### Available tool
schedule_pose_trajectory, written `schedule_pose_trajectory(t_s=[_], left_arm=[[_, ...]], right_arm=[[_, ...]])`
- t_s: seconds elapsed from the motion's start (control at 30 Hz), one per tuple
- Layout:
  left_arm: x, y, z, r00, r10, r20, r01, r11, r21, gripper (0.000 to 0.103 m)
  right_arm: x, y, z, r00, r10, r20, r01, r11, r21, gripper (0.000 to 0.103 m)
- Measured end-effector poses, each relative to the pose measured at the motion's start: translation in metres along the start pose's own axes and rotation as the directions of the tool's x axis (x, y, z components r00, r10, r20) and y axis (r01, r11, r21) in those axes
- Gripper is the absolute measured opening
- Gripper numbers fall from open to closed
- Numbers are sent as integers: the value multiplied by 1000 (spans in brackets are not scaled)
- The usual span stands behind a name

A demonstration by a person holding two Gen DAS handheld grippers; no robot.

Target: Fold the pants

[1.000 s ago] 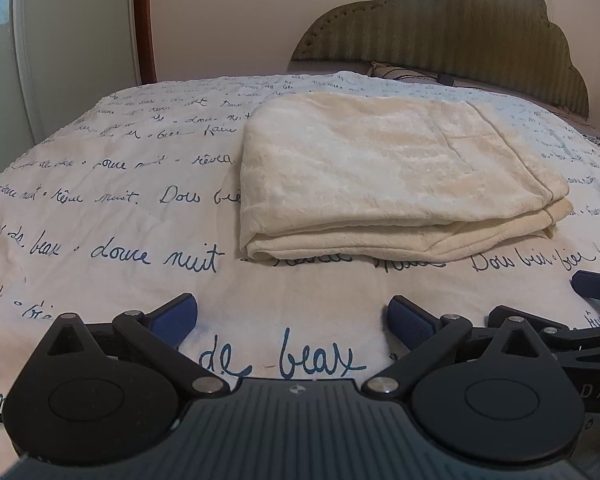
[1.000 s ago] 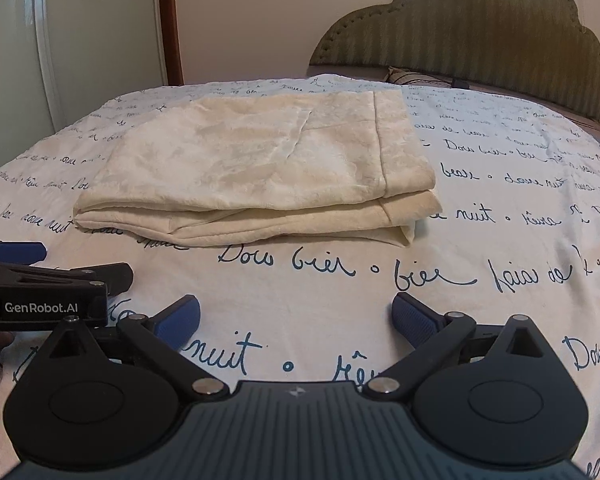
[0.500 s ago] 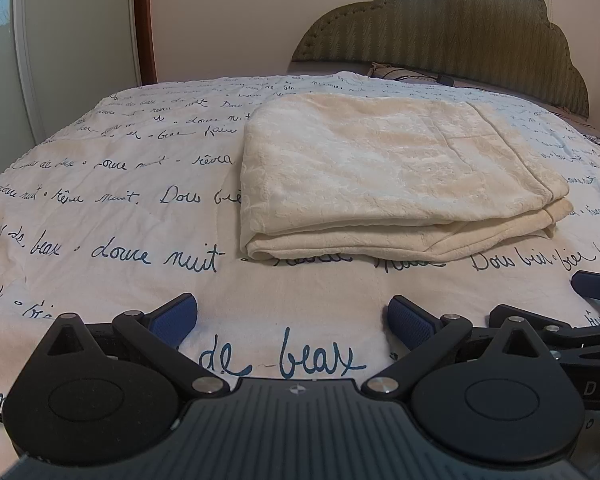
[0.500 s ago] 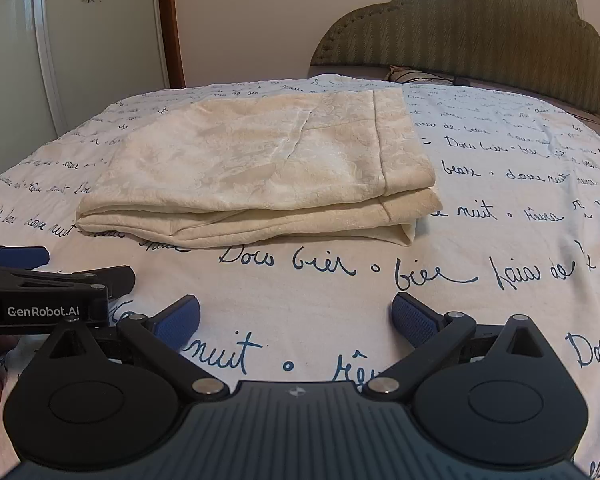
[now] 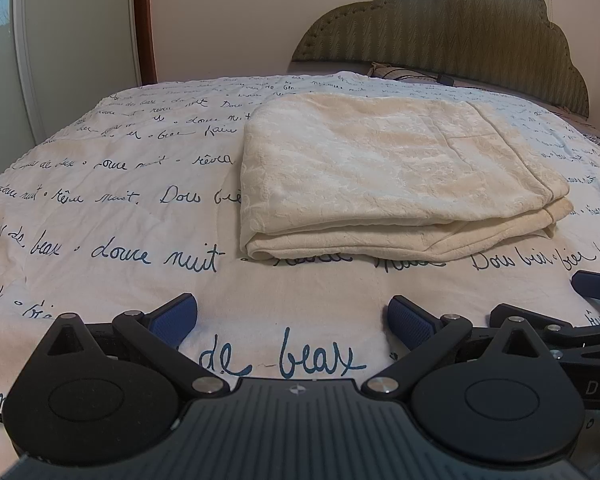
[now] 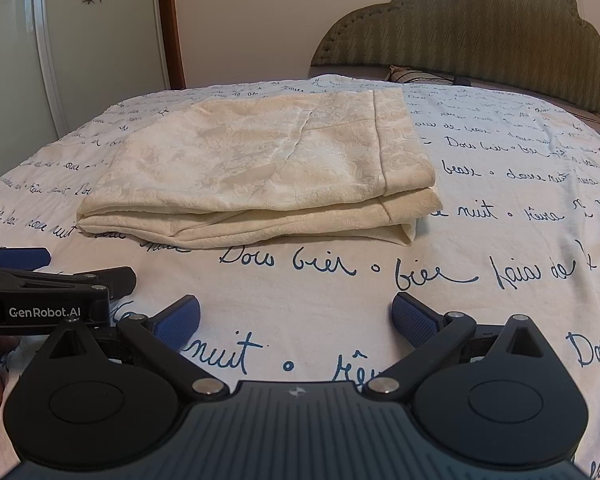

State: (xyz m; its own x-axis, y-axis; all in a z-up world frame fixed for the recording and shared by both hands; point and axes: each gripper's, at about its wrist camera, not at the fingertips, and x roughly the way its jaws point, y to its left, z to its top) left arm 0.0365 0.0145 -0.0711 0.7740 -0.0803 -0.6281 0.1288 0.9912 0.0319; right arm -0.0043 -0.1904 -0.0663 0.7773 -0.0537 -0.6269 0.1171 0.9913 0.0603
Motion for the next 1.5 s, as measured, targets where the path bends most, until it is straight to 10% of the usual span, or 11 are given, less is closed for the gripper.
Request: schedule_pose_trajectory(t_s=[1.5], left_arm=[[-1,0,0,1000,1,-2,-1,1000,-1,103]], right_arm=[[-1,0,0,1000,6,7,-6,1000,-4,103]])
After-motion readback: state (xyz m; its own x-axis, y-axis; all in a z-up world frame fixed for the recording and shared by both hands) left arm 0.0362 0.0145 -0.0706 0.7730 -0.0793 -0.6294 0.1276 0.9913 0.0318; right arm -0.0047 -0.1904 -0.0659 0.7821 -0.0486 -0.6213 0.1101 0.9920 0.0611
